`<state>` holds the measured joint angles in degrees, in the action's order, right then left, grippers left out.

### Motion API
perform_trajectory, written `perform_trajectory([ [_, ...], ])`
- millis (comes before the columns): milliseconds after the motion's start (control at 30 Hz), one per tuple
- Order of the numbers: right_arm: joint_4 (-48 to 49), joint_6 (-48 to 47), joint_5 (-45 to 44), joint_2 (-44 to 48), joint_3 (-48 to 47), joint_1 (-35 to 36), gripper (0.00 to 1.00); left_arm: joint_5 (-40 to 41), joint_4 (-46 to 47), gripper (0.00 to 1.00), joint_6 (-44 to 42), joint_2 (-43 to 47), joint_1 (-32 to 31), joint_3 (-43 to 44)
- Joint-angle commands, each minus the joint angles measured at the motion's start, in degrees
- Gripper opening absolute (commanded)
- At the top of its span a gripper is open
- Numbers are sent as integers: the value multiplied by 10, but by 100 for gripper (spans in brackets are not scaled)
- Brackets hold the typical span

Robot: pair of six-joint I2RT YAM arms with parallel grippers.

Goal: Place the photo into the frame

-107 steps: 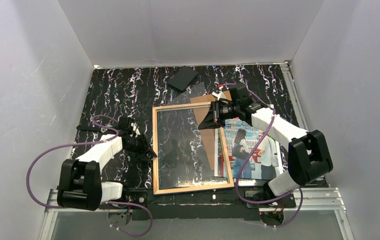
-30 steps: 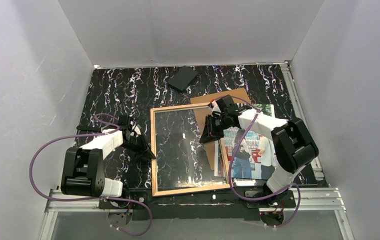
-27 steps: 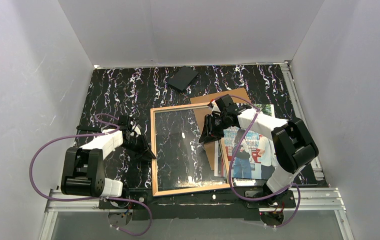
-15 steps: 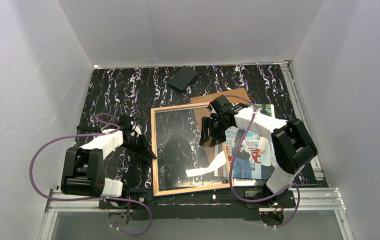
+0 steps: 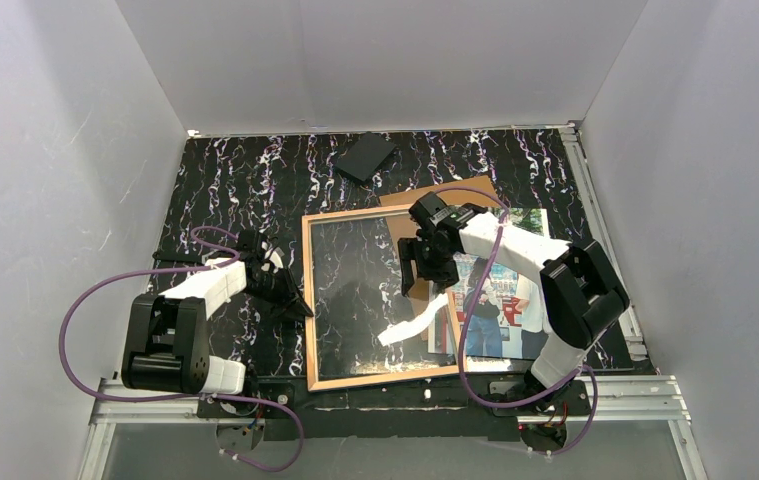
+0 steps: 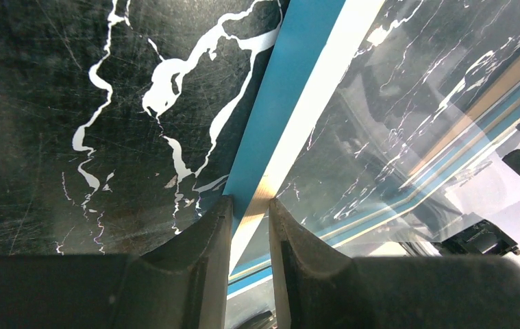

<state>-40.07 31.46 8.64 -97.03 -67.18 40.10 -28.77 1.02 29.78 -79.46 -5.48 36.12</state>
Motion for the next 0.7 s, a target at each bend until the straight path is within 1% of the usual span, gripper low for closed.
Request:
perform_trajectory([
  [0,-44,-4,-54,-9,-34,8,81,-22,-52,16,1,-5,-2,-1],
  [167,-69,-3,-83,-17,-48,15,82,-22,-53,16,0,-6,-2,-1],
  [267,-84,-3,-115,-25,-56,21,82,-21,-54,16,0,-6,-2,-2],
  [433,-92,-3,-125,-31,-63,27,82,-20,-54,16,-1,-5,-3,-2],
  [533,-95,-3,-123,-34,-66,29,83,-20,-55,15,-1,-6,-2,-1],
  [633,-73,-2,-93,-34,-59,30,82,-22,-56,15,-2,-6,-2,0],
  [667,-64,0,-66,-34,-56,30,80,-21,-56,15,-2,-8,-2,-1],
])
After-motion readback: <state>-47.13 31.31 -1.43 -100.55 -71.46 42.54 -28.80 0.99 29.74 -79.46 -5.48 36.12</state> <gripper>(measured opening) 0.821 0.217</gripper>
